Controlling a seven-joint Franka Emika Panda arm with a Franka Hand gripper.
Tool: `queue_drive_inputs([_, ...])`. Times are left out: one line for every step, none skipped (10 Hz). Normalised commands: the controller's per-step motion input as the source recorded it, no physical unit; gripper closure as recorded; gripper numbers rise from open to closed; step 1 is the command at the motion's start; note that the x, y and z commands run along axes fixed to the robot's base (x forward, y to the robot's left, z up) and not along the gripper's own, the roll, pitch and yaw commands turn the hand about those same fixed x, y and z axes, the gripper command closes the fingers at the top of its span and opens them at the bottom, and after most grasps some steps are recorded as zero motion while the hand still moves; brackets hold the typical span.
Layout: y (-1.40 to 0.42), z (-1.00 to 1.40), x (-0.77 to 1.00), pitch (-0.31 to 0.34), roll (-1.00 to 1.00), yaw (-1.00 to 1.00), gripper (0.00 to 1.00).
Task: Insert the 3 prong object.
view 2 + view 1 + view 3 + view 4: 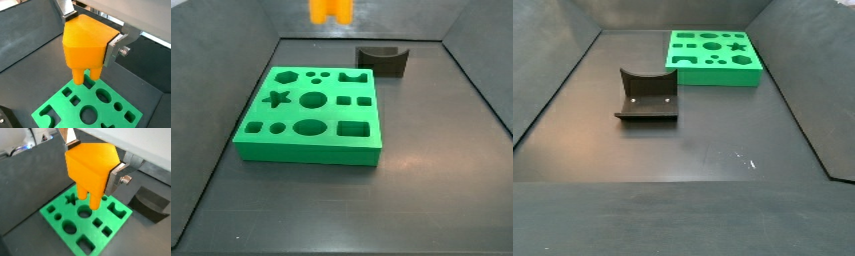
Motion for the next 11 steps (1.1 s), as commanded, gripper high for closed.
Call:
queue_drive_inputs([0.66,-0.61,-0.22,0.000,0.00,-0.36,1.00])
queue_drive_inputs([0.89,-0.76,-0.18,-0.029,0.00,-0.10,1.00])
queue_drive_inputs([1.00,-0.85,-0.23,-0.036,0.00,0.00,1.00])
queue_drive_inputs([1.00,-0.96,-0.18,-0.089,0.00,0.00,1.00])
queue_drive_inputs([1.00,-0.97,-0.18,-0.089,0.00,0.00,1.00])
queue_drive_inputs([0.53,-0.75,-0.10,-0.084,-0.04,-0.43,1.00])
queue_drive_inputs([0.61,-0.67,-0.09,-0.096,0.00,-0.38,1.00])
queue_drive_inputs([0.35,-0.51,-0.05,-0.067,0.05,-0.22,1.00])
queue_drive_inputs([0.07,-0.44,-0.09,-0.139,0.00,-0.05,1.00])
queue_drive_inputs([0.01,-0.47,-0.09,-0.177,-0.03,0.02,1.00])
queue_drive_inputs([0.00,-0.40,0.00,-0.131,-0.09,0.00,1.00])
